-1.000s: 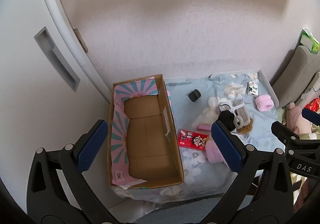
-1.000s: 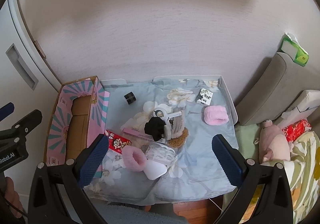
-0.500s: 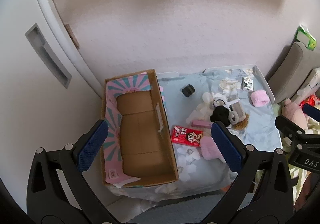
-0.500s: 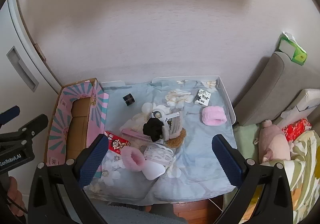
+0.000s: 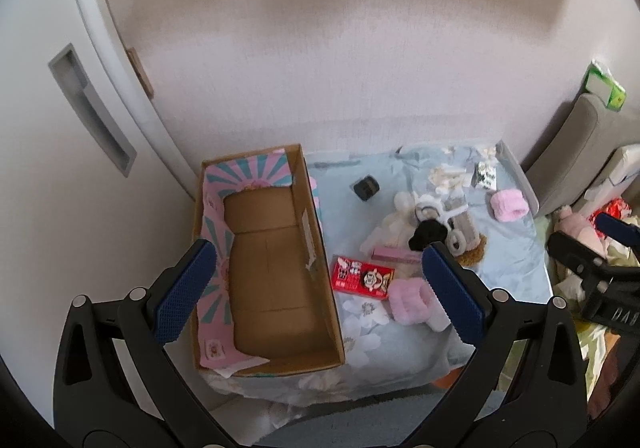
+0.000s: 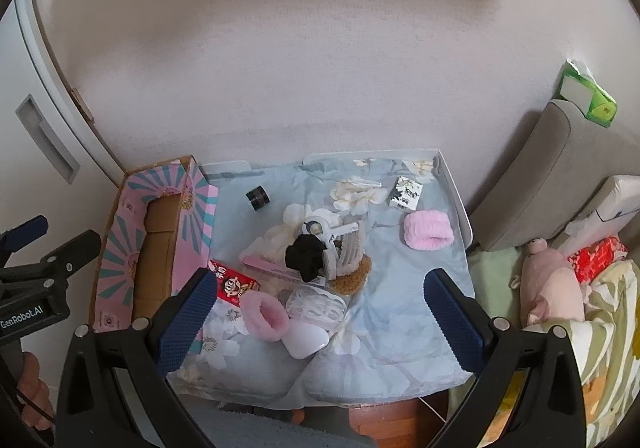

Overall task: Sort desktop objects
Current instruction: 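Move both tools toward the pink fuzzy wristbands on the cloth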

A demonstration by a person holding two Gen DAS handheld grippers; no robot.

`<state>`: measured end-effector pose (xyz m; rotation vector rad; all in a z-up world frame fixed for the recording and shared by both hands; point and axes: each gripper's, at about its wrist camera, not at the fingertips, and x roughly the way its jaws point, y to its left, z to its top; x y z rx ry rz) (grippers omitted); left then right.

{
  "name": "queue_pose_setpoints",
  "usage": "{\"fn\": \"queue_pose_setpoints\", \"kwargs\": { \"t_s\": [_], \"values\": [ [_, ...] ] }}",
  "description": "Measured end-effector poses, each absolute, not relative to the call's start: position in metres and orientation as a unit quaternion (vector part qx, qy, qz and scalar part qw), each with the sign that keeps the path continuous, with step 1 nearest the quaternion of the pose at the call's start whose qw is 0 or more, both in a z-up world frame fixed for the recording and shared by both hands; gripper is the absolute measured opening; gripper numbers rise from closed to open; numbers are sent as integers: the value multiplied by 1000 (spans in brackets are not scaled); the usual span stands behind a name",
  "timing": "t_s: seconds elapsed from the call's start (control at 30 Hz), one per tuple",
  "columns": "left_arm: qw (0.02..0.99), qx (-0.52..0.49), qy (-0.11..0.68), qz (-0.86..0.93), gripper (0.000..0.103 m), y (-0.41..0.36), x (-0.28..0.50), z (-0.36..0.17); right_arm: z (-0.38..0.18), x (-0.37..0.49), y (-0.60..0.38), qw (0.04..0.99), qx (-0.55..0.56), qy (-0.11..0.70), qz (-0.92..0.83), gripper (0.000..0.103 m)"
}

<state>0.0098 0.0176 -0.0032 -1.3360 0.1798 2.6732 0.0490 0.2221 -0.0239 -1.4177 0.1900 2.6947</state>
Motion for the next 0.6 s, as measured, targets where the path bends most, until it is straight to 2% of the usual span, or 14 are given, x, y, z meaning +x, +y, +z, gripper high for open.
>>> {"fn": "queue_pose_setpoints", "kwargs": {
  "t_s": [0.13,0.3,0.5,0.6],
  "values": [
    [75,-433,44,897,103,11,9,3,-20,55,244,44,-450,99,886,102],
    [102,-442,53,890,103,23,8,-8,-22,62,272,76,-443,93,888,102],
    [148,-466,78,869,103,60,18,-39,-38,63,307,70,-452,131,880,102],
    [167,-498,79,847,103,78,23,-68,-53,57,320,74,-470,124,871,102]
  ]
}}
